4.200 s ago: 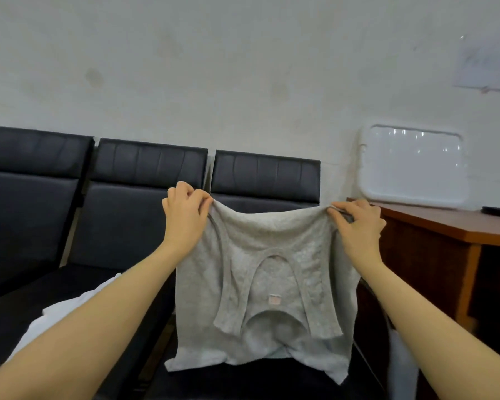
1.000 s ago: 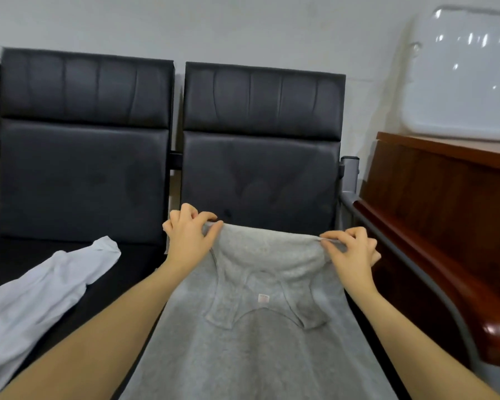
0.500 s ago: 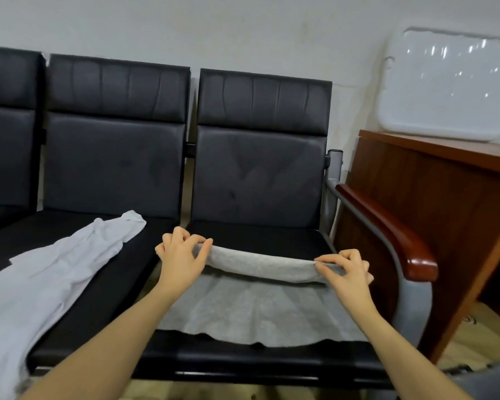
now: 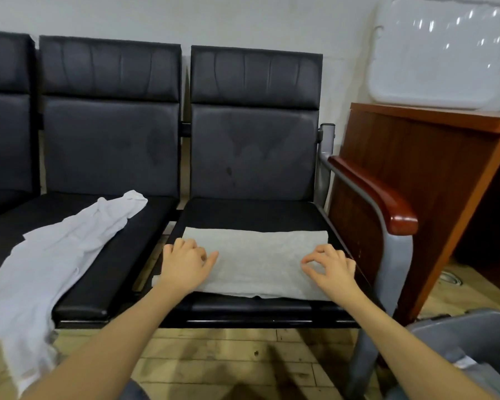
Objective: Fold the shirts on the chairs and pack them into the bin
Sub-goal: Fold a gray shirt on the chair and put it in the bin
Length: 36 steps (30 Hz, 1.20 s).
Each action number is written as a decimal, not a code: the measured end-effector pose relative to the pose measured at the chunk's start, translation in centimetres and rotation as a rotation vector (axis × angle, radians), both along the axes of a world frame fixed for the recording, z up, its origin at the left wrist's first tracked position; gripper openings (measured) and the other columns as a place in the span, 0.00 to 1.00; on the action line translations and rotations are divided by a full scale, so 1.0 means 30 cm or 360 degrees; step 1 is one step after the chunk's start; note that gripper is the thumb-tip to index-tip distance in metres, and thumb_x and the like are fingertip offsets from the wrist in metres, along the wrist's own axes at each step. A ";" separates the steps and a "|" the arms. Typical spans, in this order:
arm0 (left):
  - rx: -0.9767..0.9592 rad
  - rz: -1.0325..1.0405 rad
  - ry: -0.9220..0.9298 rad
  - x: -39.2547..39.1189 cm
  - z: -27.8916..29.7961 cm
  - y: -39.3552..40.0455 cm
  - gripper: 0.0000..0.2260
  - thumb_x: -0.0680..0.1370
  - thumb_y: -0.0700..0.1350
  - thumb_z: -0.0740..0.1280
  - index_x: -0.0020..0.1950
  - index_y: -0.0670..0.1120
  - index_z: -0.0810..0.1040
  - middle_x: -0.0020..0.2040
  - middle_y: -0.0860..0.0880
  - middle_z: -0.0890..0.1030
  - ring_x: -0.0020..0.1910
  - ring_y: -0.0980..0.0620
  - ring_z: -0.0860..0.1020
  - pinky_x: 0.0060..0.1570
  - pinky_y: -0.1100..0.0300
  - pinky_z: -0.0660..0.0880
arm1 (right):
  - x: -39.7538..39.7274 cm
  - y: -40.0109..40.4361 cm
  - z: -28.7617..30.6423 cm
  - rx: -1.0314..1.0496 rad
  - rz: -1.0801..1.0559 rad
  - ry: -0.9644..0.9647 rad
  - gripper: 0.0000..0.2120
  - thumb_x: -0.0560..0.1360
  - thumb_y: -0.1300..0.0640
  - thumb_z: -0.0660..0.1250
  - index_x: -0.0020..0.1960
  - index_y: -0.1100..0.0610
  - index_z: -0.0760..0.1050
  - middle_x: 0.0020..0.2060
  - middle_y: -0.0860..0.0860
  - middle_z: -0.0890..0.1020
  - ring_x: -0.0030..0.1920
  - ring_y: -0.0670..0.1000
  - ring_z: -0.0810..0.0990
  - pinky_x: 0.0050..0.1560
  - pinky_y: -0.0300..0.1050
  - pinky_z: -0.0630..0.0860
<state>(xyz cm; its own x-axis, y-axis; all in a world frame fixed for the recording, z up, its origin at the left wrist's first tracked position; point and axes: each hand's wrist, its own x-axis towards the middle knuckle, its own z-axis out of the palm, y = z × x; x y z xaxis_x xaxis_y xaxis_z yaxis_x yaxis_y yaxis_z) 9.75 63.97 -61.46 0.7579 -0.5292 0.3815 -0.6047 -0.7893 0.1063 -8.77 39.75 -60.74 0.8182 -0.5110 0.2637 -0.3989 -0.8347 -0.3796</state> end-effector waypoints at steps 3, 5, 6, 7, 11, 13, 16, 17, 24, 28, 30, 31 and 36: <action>0.0238 -0.0194 0.0153 -0.018 0.007 -0.059 0.28 0.76 0.65 0.46 0.59 0.52 0.79 0.59 0.52 0.74 0.60 0.50 0.69 0.57 0.55 0.60 | 0.058 0.002 -0.047 0.0081 0.0127 0.0178 0.18 0.80 0.47 0.59 0.67 0.50 0.72 0.69 0.49 0.68 0.68 0.52 0.66 0.67 0.45 0.60; 0.0339 -0.0341 0.0291 -0.030 -0.016 -0.091 0.26 0.79 0.63 0.48 0.67 0.52 0.72 0.69 0.49 0.68 0.68 0.49 0.64 0.63 0.54 0.59 | 0.074 0.001 -0.083 0.0078 0.0142 0.0418 0.24 0.81 0.43 0.53 0.75 0.50 0.60 0.76 0.51 0.59 0.74 0.53 0.58 0.73 0.49 0.54; 0.0381 -0.0386 0.0396 -0.031 -0.032 -0.106 0.24 0.80 0.62 0.50 0.72 0.52 0.66 0.74 0.48 0.62 0.72 0.48 0.59 0.67 0.52 0.56 | 0.081 -0.005 -0.097 0.0065 0.0127 0.0536 0.26 0.81 0.41 0.50 0.77 0.47 0.54 0.77 0.50 0.54 0.76 0.53 0.52 0.75 0.50 0.50; 0.0420 -0.0393 0.0516 -0.030 -0.044 -0.114 0.25 0.81 0.61 0.50 0.76 0.52 0.59 0.77 0.49 0.55 0.75 0.48 0.53 0.71 0.50 0.51 | 0.088 -0.013 -0.102 0.0052 0.0109 0.0627 0.27 0.81 0.40 0.46 0.78 0.45 0.49 0.78 0.48 0.50 0.77 0.52 0.48 0.75 0.52 0.46; 0.0538 -0.0277 0.0774 0.012 -0.067 -0.136 0.29 0.79 0.65 0.45 0.77 0.57 0.43 0.78 0.52 0.41 0.77 0.47 0.41 0.73 0.43 0.40 | 0.129 -0.057 -0.085 0.0051 0.0063 0.0775 0.27 0.80 0.36 0.43 0.77 0.39 0.43 0.78 0.44 0.45 0.77 0.50 0.43 0.74 0.58 0.39; 0.0555 -0.0267 0.0778 0.036 -0.066 -0.152 0.29 0.79 0.66 0.46 0.77 0.58 0.45 0.78 0.53 0.43 0.77 0.46 0.43 0.72 0.43 0.41 | 0.151 -0.069 -0.079 0.0062 0.0047 0.0774 0.27 0.80 0.36 0.44 0.77 0.39 0.46 0.78 0.44 0.48 0.77 0.50 0.46 0.74 0.59 0.41; 0.0463 -0.0304 0.0676 0.072 -0.048 -0.161 0.26 0.79 0.64 0.50 0.76 0.58 0.54 0.77 0.54 0.54 0.73 0.46 0.54 0.70 0.49 0.51 | 0.194 -0.074 -0.063 0.0034 0.0010 0.0594 0.23 0.80 0.40 0.50 0.74 0.42 0.58 0.75 0.46 0.58 0.73 0.51 0.57 0.72 0.56 0.50; 0.0404 -0.0318 0.0643 0.086 -0.044 -0.160 0.25 0.80 0.63 0.51 0.76 0.57 0.57 0.76 0.54 0.57 0.71 0.46 0.58 0.69 0.51 0.53 | 0.210 -0.074 -0.057 0.0034 0.0001 0.0524 0.21 0.81 0.42 0.52 0.73 0.44 0.62 0.74 0.47 0.61 0.72 0.51 0.60 0.71 0.54 0.52; 0.0096 0.0183 0.0529 0.193 -0.027 -0.157 0.25 0.81 0.59 0.51 0.77 0.55 0.52 0.74 0.43 0.61 0.70 0.41 0.61 0.67 0.49 0.58 | 0.349 -0.084 -0.060 0.0151 0.0339 0.0247 0.18 0.80 0.50 0.59 0.69 0.49 0.69 0.73 0.49 0.61 0.72 0.51 0.61 0.73 0.50 0.57; 0.0135 0.0333 0.0553 0.233 -0.050 -0.104 0.24 0.82 0.55 0.51 0.77 0.54 0.52 0.67 0.42 0.68 0.66 0.42 0.66 0.64 0.50 0.63 | 0.407 -0.083 -0.074 0.0092 0.0427 0.0314 0.21 0.81 0.48 0.57 0.73 0.48 0.64 0.76 0.46 0.56 0.75 0.49 0.56 0.74 0.47 0.54; 0.0094 0.0329 0.0448 0.249 -0.064 -0.088 0.22 0.82 0.51 0.53 0.76 0.53 0.54 0.61 0.44 0.71 0.60 0.44 0.69 0.58 0.53 0.67 | 0.427 -0.080 -0.090 0.0080 0.0412 0.0409 0.22 0.81 0.45 0.55 0.75 0.46 0.61 0.77 0.45 0.55 0.76 0.48 0.54 0.74 0.47 0.52; 0.0053 0.0345 0.0412 0.256 -0.070 -0.084 0.23 0.81 0.49 0.55 0.76 0.53 0.55 0.59 0.44 0.72 0.58 0.45 0.70 0.56 0.55 0.67 | 0.435 -0.077 -0.098 0.0037 0.0404 0.0473 0.23 0.81 0.43 0.53 0.75 0.44 0.59 0.77 0.45 0.55 0.76 0.48 0.54 0.74 0.47 0.51; -0.0098 0.0403 0.0382 0.289 -0.080 -0.072 0.23 0.80 0.45 0.58 0.74 0.52 0.58 0.56 0.45 0.74 0.56 0.45 0.72 0.58 0.53 0.66 | 0.458 -0.056 -0.108 -0.0056 0.0399 0.0513 0.24 0.80 0.39 0.50 0.76 0.41 0.56 0.76 0.42 0.55 0.76 0.46 0.52 0.74 0.45 0.49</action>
<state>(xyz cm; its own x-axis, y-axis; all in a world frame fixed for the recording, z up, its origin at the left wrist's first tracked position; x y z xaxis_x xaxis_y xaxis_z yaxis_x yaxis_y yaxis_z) 18.42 61.80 -63.87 0.9340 -0.2949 0.2018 -0.3429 -0.8987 0.2736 4.97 38.06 -63.97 0.9597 -0.2806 -0.0131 -0.2755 -0.9314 -0.2378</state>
